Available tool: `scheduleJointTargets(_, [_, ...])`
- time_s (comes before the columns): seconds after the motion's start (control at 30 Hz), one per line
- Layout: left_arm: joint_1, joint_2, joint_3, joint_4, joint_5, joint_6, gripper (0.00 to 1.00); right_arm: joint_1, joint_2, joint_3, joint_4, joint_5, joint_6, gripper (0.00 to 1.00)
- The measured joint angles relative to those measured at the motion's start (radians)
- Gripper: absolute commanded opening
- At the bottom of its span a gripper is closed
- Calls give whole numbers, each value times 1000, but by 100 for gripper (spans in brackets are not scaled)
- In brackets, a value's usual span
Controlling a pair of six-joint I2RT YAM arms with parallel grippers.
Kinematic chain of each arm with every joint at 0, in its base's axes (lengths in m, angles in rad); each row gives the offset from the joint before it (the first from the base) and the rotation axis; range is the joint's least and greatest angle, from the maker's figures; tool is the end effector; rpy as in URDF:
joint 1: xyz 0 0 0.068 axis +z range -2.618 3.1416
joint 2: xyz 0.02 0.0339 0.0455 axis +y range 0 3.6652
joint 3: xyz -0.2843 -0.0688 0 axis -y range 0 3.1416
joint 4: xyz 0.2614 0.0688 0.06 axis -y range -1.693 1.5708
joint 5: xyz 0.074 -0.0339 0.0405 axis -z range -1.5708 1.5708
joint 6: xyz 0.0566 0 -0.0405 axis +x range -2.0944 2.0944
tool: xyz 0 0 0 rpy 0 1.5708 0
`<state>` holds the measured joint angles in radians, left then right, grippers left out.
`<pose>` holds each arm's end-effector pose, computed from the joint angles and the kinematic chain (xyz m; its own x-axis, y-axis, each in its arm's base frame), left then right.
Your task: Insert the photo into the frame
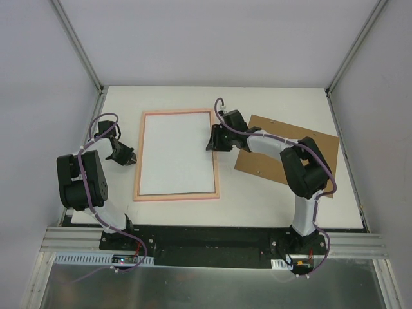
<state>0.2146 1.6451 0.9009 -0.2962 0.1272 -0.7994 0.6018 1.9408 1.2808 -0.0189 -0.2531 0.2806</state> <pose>0.3336 0.0654 0.1518 -0.4811 -0.8327 -0.2742 -0.7078 0.5535 -0.4390 0.3764 0.2757 0.1848 -0.6936 -0.1511 -0.7043 -0.5377 0.7593 0.3666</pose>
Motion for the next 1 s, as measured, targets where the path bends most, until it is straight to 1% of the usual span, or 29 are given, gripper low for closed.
scheduleJointTargets(0.2, [0,0,2,-1,2,2,14,6,-14,-30,-33,56,-7,43])
scheduleJointTargets(0.27, [0,0,2,-1,2,3,16,9,-42,-55,-56,86,-14,46])
scheduleJointTargets(0.37, [0,-10,2,-9,0,9,19,12,-105,-94,-118,137,-37,54])
scheduleJointTargets(0.43, [0,-26,2,-23,-4,17,25,14,-159,-108,-171,188,-56,60])
scheduleJointTargets(0.47, [-3,-40,2,-31,-8,24,28,14,-190,-114,-189,215,-64,61])
scheduleJointTargets(0.53, [-16,-89,6,-48,-27,37,33,11,-253,-131,-212,258,-77,62])
scheduleJointTargets(0.63, [-71,-184,29,-68,-55,56,39,-16,-364,-196,-227,307,-88,60])
scheduleJointTargets(0.7, [-135,-250,45,-68,-69,63,45,-45,-423,-255,-227,332,-93,60])
scheduleJointTargets(0.77, [-217,-303,51,-66,-84,67,50,-69,-470,-329,-232,362,-95,59])
scheduleJointTargets(0.8, [-275,-325,53,-67,-94,68,54,-76,-489,-366,-238,377,-95,59])
scheduleJointTargets(0.9, [-511,-334,73,-68,-121,75,58,-81,-537,-466,-272,424,-87,58])
scheduleJointTargets(0.93, [-597,-316,89,-68,-129,76,59,-85,-555,-493,-286,437,-82,58])
scheduleJointTargets(1.0, [-733,-256,135,-69,-132,79,59,-112,-592,-534,-306,460,-70,57])
